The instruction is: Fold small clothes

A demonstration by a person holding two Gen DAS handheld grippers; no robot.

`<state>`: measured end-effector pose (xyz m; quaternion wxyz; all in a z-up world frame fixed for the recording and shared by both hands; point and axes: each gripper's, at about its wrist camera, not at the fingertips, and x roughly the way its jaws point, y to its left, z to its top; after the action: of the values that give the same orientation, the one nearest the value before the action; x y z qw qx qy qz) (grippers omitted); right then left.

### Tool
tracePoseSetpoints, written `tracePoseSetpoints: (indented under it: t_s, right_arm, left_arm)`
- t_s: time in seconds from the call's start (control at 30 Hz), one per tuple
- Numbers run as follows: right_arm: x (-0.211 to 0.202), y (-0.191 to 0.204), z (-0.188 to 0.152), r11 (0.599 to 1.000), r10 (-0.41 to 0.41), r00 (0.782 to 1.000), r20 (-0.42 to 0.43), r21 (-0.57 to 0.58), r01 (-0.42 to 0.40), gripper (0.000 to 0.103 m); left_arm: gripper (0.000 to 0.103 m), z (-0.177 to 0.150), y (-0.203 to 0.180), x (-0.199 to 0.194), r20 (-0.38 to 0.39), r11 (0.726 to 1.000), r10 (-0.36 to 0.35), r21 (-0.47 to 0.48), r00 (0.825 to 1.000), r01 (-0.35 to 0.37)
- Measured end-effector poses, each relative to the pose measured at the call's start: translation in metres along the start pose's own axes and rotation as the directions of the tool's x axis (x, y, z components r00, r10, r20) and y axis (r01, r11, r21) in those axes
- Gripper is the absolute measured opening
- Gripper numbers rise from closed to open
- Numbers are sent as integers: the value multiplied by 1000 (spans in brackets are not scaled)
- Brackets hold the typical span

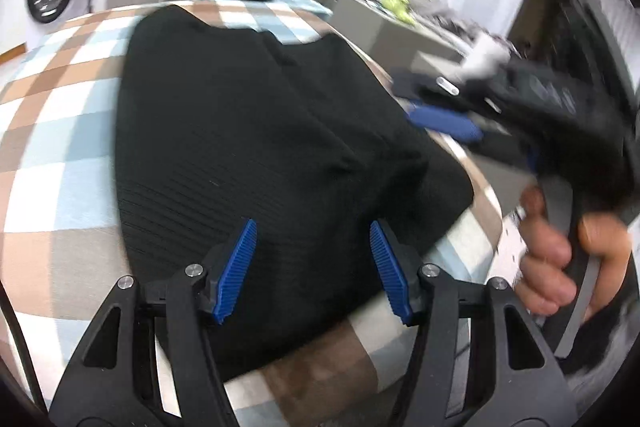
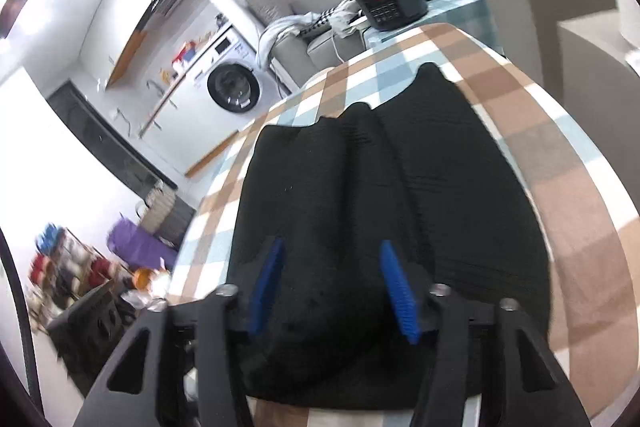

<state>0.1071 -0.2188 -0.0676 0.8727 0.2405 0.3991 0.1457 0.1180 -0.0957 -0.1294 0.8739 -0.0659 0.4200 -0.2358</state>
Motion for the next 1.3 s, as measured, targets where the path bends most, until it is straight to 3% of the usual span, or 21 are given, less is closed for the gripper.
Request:
tracePoseSetpoints:
  t_s: [0.1,0.2,0.37,0.43,0.57,0.77,0.93,1.0,1.07,1.1,1.2,1.3]
  right_arm:
    - [15,7,-3,999,5,998,-58,-47,-8,40]
    - [23,4,-13,995,-48,990,-136,-88,37,35]
    - [18,-21,-34,989,-129,963,-235,-100,108,32]
    - [11,-30,-35,991,-127,965,-231,-75,112,32]
    - [4,-35,-31,996,-89,976,-197,-36,83,32]
    - [1,-20,-18,999,-29,992,-126,-39,24,34]
    - [29,-6,-16,996,10,981,-194,-90,-28,36]
    - [48,-5,-19,995,-6,972,-235,-96,-17,31]
    - [59,-2,-23,994,-19,967,-253,-109,-9,9]
    - [57,1,-22,993,2,971,-237,-114,-30,5]
    - [26,23,-10,978,94,990,-105,-174,-112,5]
    - [21,25,1,982,35,997,-75,-183,-48,5]
  left_arm:
    - [55,-10,-14,10,-42,999,-11,47,999,13]
    - [55,-12,-17,7,-30,998,-14,61,999,16]
    - [55,-2,8,-9,16,999,-21,-37,1000,22]
    - [55,1,18,-13,33,998,-7,-65,999,9]
    - [55,1,31,-7,-5,996,28,-86,1000,-28]
    - [56,-6,25,-4,-21,998,55,-42,998,-56]
    - [56,-6,29,-7,-25,997,32,-65,999,-33]
    - [56,-2,33,-7,-22,996,21,-88,1000,-23]
    - [56,-2,36,-13,-8,995,26,-99,1000,-27]
    - [56,-1,37,-16,1,994,29,-102,1000,-29]
    - [56,1,40,-28,37,992,40,-124,998,-36]
    - [56,5,45,-34,64,989,40,-145,997,-30]
